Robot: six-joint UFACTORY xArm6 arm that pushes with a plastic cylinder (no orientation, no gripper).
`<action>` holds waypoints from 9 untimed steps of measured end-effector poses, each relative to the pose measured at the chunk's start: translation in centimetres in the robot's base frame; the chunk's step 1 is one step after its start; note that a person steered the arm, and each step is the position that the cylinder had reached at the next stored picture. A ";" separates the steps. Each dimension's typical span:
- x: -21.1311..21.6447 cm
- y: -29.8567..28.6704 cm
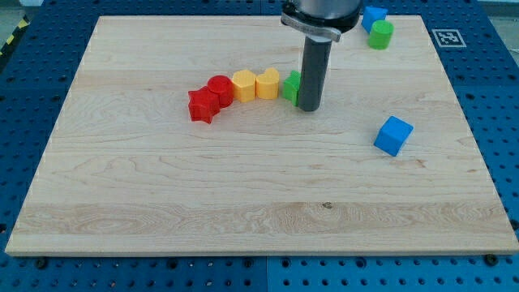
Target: Move the green circle to the green star
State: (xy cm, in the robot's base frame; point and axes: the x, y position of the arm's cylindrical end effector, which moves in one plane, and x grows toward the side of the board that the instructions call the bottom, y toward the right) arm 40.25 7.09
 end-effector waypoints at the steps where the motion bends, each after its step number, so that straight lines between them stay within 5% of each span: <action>1: -1.1 2.0; 3: -0.2 21.3; 4: -3.8 27.2; 6: -15.2 22.6; 9: -18.7 16.2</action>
State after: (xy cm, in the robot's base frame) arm 21.51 23.30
